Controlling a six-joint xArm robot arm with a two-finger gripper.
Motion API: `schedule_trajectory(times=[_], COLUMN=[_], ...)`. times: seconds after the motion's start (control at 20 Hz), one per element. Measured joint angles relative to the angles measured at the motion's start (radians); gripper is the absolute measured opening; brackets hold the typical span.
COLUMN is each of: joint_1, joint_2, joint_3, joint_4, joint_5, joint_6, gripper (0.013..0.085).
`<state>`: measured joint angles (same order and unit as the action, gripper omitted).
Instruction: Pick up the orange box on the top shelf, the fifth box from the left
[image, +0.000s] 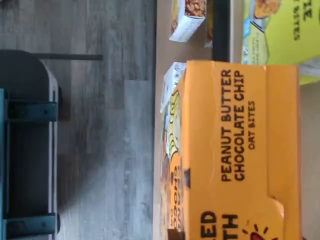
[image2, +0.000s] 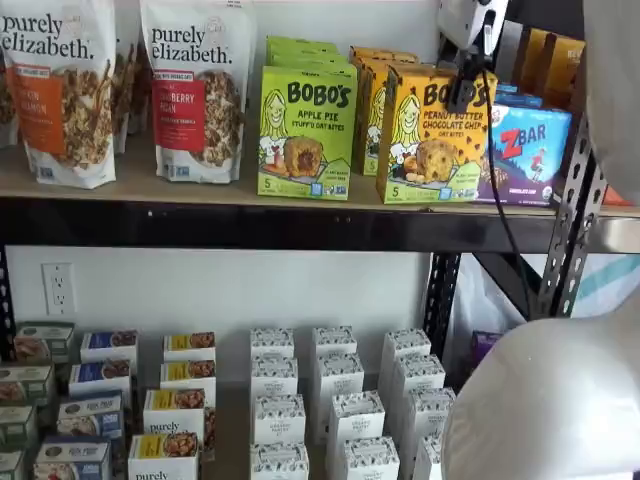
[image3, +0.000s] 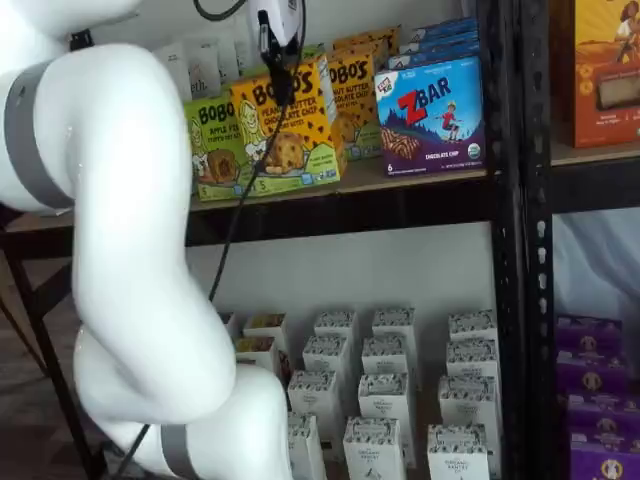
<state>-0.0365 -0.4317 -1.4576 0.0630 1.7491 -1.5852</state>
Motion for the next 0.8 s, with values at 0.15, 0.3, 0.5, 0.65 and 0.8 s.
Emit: schedule_trajectory(times=[0.15,0.3,0.5,0.65,0.8], joint_1=[0.006,0.008,0.006,0.005,0.005], joint_2=[-0.024,-0.043,-0.068,-0.087,-0.104], joint_3=[-0.005,-0.014,-0.014,-0.008,0.002], joint_4=[0.001,0.001,0.000,-0.009,-0.021], joint_5=[0.031,0.065,0.090,0.108,0.123], joint_6=[0.008,0.011,0.010,0.006,0.001], gripper=[0.0210,0.0210,0.0210,0.0210,0.0210])
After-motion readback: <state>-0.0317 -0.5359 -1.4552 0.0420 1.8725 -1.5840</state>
